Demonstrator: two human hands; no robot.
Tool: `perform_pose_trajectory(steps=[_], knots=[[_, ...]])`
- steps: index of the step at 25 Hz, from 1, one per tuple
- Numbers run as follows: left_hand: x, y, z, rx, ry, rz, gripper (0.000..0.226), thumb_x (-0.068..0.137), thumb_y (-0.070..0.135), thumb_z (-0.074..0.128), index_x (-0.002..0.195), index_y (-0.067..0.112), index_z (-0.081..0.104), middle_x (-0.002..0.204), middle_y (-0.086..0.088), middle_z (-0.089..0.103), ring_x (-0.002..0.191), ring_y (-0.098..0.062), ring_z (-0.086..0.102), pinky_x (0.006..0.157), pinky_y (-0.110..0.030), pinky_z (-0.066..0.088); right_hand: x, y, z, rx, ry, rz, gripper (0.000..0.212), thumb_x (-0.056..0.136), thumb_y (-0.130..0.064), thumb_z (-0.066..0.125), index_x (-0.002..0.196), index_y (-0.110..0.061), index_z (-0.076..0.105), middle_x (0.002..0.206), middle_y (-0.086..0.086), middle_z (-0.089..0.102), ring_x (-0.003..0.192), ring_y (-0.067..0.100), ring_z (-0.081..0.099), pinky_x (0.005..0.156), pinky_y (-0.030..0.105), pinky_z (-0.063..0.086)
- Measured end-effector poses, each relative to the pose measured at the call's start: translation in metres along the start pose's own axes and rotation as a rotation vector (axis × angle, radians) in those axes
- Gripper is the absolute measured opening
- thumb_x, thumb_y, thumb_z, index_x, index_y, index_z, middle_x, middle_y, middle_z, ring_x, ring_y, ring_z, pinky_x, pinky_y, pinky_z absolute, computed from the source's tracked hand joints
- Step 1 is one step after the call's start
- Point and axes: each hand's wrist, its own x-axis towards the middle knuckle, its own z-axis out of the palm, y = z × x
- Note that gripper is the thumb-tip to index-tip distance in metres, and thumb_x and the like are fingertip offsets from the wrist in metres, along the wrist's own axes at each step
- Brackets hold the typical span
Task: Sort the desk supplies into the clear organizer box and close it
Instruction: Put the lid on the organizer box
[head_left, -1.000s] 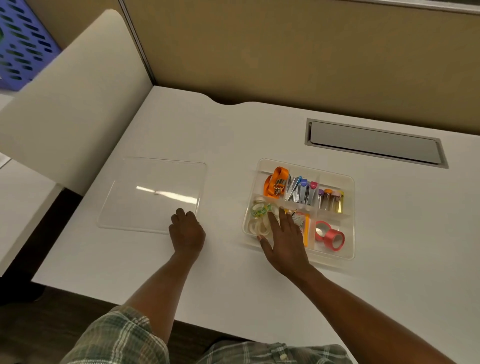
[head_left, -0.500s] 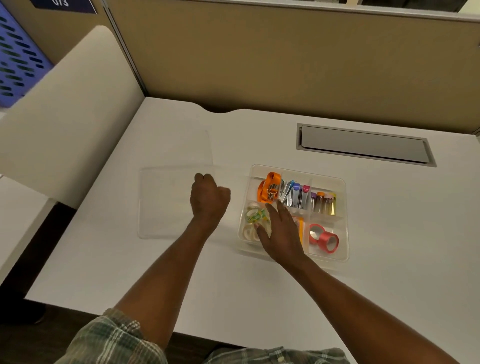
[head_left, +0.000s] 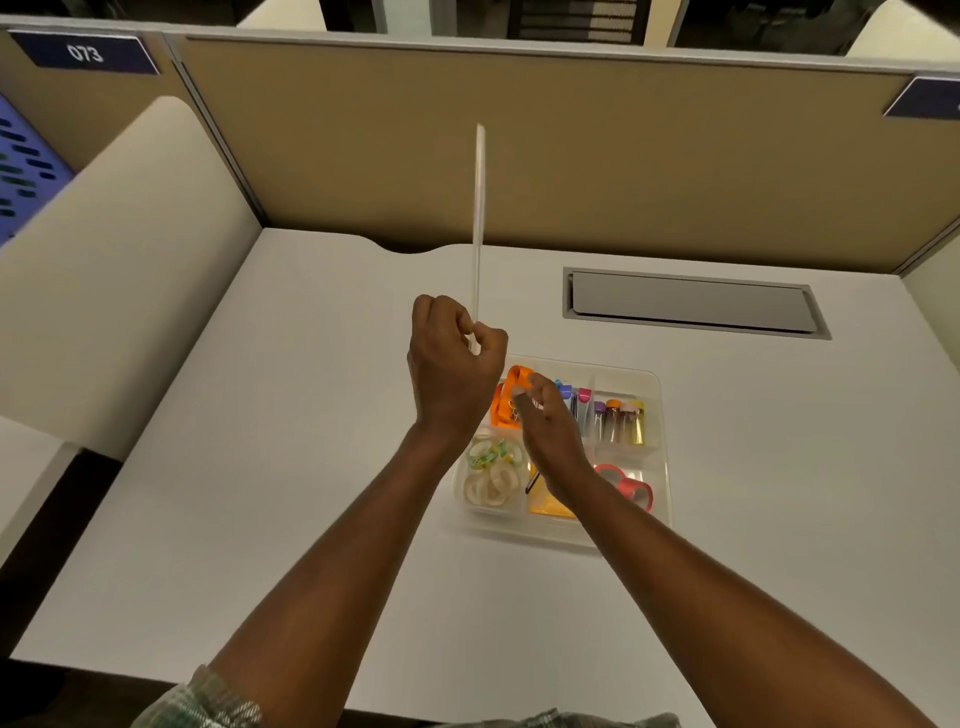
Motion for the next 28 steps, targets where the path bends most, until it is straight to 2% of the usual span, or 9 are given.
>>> perform_pose_trajectory(steps=[3,7,10,12,14,19,22,25,28], knots=[[-0.007,0.013,-0.001,-0.035,-0.018,0.091,0.016,0.077,0.004,0.066,0.076,0.004,0.050,0.081,-0.010,0.047,0.064,-0.016,0.042,0.052,-0.016,0.036,0.015,-0.011,-0.010,0.398,-0.025,0.196,0.053,0.101,-0.050,0.048,0.147,-0.024,0.040,0.151,0.010,0.046,0.125,0.030,0.057,0.107,0.046,0.049],[-0.015,0.029,-0.005,-0.203,-0.046,0.139,0.014,0.078,0.005,0.065,0.082,0.006,0.051,0.086,-0.009,0.049,0.072,-0.016,0.052,0.056,-0.018,0.047,0.032,-0.023,-0.026,0.762,-0.089,0.315,0.062,0.098,-0.051,0.052,0.148,-0.016,0.039,0.145,0.017,0.051,0.096,0.026,0.068,0.091,0.041,0.056],[-0.013,0.028,-0.009,-0.389,-0.100,-0.006,0.014,0.086,0.014,0.061,0.085,0.010,0.048,0.086,-0.012,0.056,0.076,-0.026,0.063,0.062,-0.031,0.057,0.047,-0.025,-0.049,0.910,0.069,0.337,0.069,0.092,-0.057,0.058,0.144,-0.014,0.042,0.133,0.017,0.055,0.096,0.032,0.068,0.084,0.043,0.059],[-0.011,0.017,-0.011,-0.477,-0.183,-0.158,0.018,0.087,0.027,0.057,0.088,0.011,0.049,0.088,-0.016,0.065,0.078,-0.026,0.069,0.068,-0.039,0.060,0.053,-0.015,-0.077,0.952,0.217,0.354,0.059,0.088,-0.057,0.065,0.124,-0.012,0.054,0.113,0.015,0.065,0.084,0.026,0.069,0.070,0.035,0.059],[-0.012,0.000,-0.011,-0.541,-0.247,-0.255,0.017,0.085,0.030,0.055,0.090,0.014,0.051,0.085,-0.012,0.070,0.079,-0.022,0.072,0.069,-0.037,0.061,0.054,0.005,-0.109,0.946,0.315,0.329,0.040,0.089,-0.049,0.068,0.108,-0.014,0.062,0.102,0.009,0.071,0.072,0.018,0.065,0.061,0.028,0.054],[-0.029,-0.056,0.000,-0.438,-0.357,-0.462,0.012,0.091,0.009,0.053,0.101,0.015,0.056,0.091,-0.005,0.063,0.069,-0.018,0.071,0.059,-0.035,0.058,0.039,0.056,-0.162,0.560,0.335,0.267,0.015,0.096,-0.028,0.061,0.103,-0.019,0.071,0.094,0.003,0.070,0.072,0.015,0.063,0.060,0.026,0.048],[-0.048,-0.081,0.012,-0.161,-0.411,-0.547,0.019,0.090,0.011,0.052,0.106,0.015,0.060,0.093,-0.008,0.066,0.077,-0.021,0.068,0.068,-0.040,0.058,0.021,0.089,-0.158,0.318,0.404,0.242,0.015,0.093,-0.021,0.063,0.105,-0.017,0.072,0.090,0.005,0.070,0.069,0.016,0.062,0.058,0.029,0.049],[-0.065,-0.092,0.020,0.042,-0.436,-0.564,0.021,0.083,0.010,0.056,0.104,0.010,0.063,0.092,-0.004,0.066,0.084,-0.025,0.063,0.073,-0.032,0.050,0.003,0.112,-0.143,0.039,0.461,0.236,0.026,0.098,-0.030,0.056,0.112,-0.016,0.072,0.093,0.001,0.068,0.084,0.020,0.062,0.079,0.040,0.053],[-0.082,-0.098,0.021,0.168,-0.487,-0.563,0.022,0.082,0.009,0.058,0.103,0.006,0.062,0.099,-0.009,0.062,0.086,-0.024,0.061,0.074,-0.031,0.045,-0.008,0.119,-0.136,-0.209,0.523,0.160,0.029,0.102,-0.028,0.050,0.113,-0.012,0.072,0.106,0.009,0.072,0.102,0.030,0.065,0.088,0.034,0.047]])
